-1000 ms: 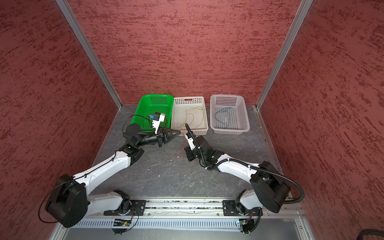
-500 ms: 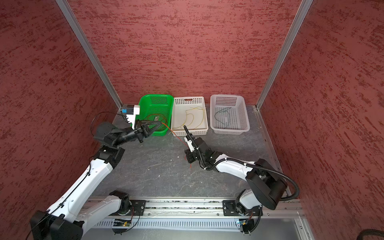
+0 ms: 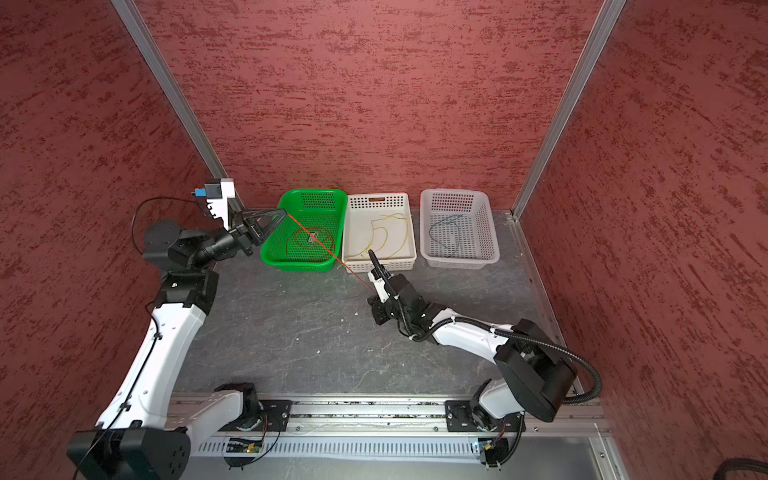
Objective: Untangle and sort cables by color
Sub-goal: Place the cable into the container.
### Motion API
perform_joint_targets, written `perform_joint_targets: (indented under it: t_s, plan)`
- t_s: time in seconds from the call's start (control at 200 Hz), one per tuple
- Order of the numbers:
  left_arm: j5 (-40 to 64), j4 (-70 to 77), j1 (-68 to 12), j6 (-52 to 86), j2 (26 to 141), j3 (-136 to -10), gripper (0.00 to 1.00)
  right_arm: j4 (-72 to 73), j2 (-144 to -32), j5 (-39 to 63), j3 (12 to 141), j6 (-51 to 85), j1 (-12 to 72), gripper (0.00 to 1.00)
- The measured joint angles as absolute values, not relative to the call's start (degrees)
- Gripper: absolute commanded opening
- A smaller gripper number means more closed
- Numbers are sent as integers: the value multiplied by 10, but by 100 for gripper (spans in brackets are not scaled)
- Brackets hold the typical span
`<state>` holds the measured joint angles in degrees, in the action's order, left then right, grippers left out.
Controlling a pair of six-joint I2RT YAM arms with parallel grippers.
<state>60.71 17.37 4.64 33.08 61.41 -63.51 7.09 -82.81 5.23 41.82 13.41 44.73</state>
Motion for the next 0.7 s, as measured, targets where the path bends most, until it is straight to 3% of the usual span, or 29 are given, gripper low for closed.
perform_joint_targets:
  t_s: [0.341, 0.456, 0.701]
  plan:
    - [642, 185, 129, 389, 644, -706, 0, 108, -795, 53, 408, 130, 444, 20]
    - [614, 218, 155, 399, 648, -738, 0, 56, -801, 47, 380, 130, 432, 23]
    - [598, 249, 172, 407, 648, -759, 0, -19, -809, 42, 358, 128, 422, 19]
